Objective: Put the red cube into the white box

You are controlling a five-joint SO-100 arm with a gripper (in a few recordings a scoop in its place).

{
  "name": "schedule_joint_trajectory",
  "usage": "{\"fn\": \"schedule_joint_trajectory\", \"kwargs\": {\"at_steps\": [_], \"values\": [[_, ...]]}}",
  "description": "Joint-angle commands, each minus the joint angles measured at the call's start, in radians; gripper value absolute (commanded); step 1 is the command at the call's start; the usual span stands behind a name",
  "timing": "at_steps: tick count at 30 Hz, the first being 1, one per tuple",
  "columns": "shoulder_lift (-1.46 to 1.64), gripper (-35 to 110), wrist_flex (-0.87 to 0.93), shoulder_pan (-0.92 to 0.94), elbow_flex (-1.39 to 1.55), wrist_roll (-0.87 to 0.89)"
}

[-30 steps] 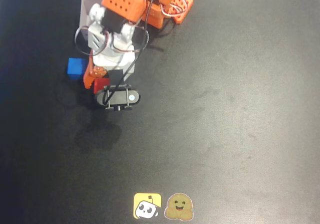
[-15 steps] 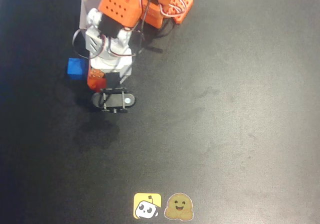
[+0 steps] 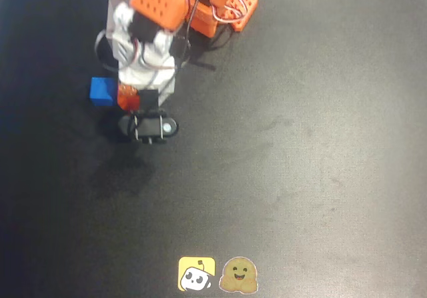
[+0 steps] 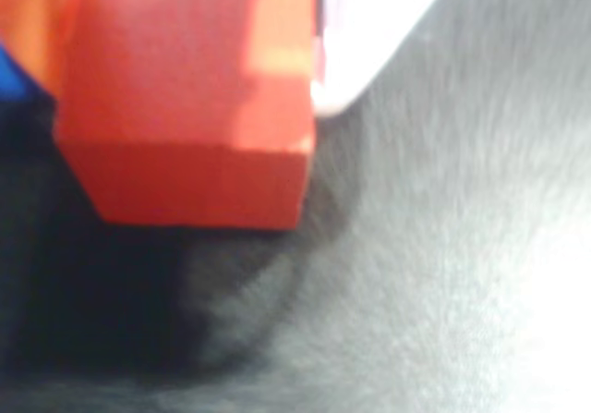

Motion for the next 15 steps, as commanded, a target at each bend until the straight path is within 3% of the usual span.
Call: {"fn": "schedule_joint_trajectory", "kwargs": {"at_steps": [1,15], "values": [[0.06,0,0.078,0.021,-0.092,0.002],[0.115,0,0.291,0.172,-0.238,-0.006]]}}
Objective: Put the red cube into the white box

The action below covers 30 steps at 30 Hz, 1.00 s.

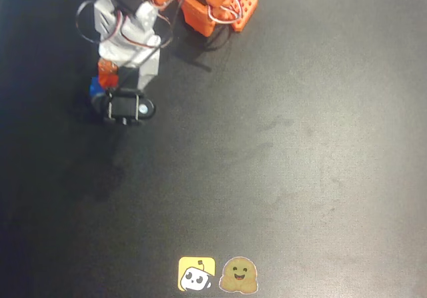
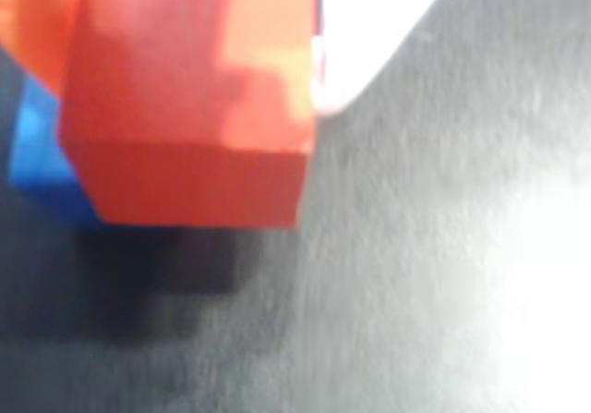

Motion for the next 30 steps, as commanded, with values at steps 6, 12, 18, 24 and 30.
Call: {"fn": "schedule_joint_trajectory", "kwargs": {"at_steps": [6,12,18,24,30], "values": [[0.155,0,0.12,0.16,-0.018,-0.054],[0.295,0,0.227,0.242,0.012,-0.075],[0.331,0,0.299,0.301,0.021,-0.109],[0.454,0,0.368,0.356,0.089,-0.12],[0.46,0,0.417,0.449,0.097,-0.117]]}}
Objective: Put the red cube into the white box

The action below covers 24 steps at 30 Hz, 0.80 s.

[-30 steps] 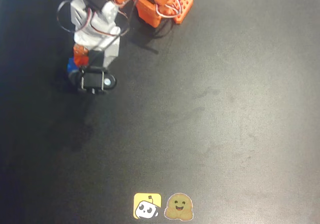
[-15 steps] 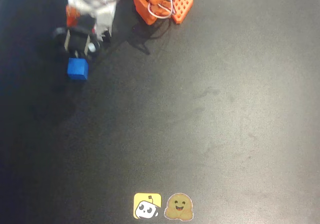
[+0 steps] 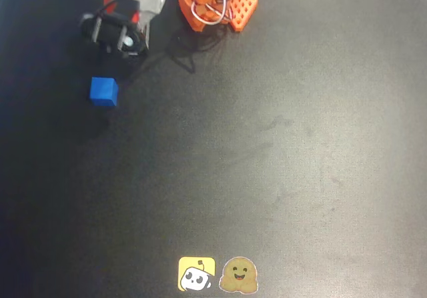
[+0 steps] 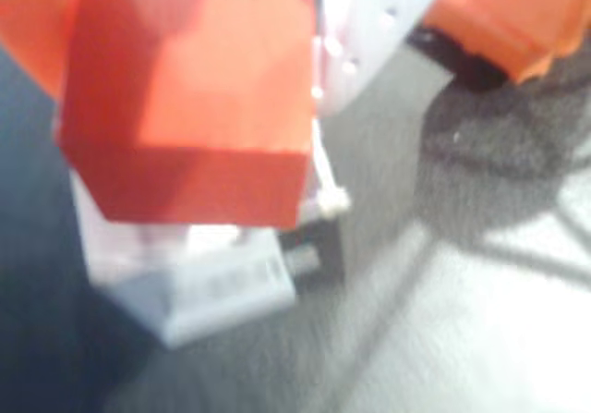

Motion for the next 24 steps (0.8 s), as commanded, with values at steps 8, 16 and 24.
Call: {"fn": "schedule_joint_trajectory", "kwargs": {"at_steps": [8,16,24], "values": [[0.011,0,-0.014,0.138,0.026,-0.058],[0.014,3,-0.061,0.166,0.075,-0.038],[0.017,6,-0.094,0.164,0.095,0.011]]}}
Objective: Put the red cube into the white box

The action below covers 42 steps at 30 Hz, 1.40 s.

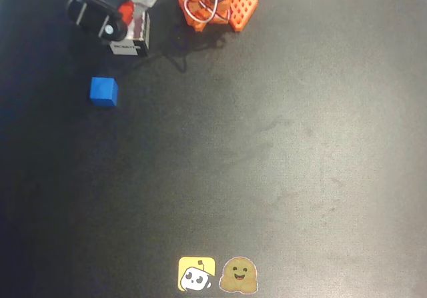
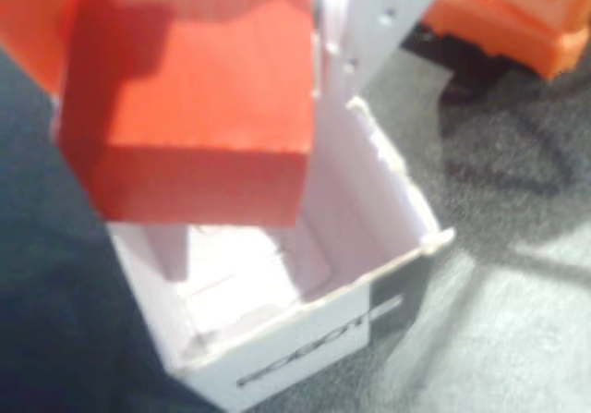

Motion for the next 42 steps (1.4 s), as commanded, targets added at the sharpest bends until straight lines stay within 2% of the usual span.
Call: {"fn": "schedule_joint_trajectory", "kwargs": {"at_steps": [1,11,18,20,24,27,35,42], "values": [[0.012,8,-0.017,0.002,0.002,0.031],[0.037,19,-0.02,-0.008,0.015,0.044],[0.078,20,-0.018,-0.012,0.028,0.046],[0.081,17,-0.021,-0.009,0.031,0.048],[0.084,0,-0.023,0.017,0.04,0.061],[0.08,0,-0.046,0.008,0.04,0.061],[-0.155,0,-0.181,-0.135,-0.08,0.115],[-0.31,0,-0.219,-0.419,-0.186,0.259]]}}
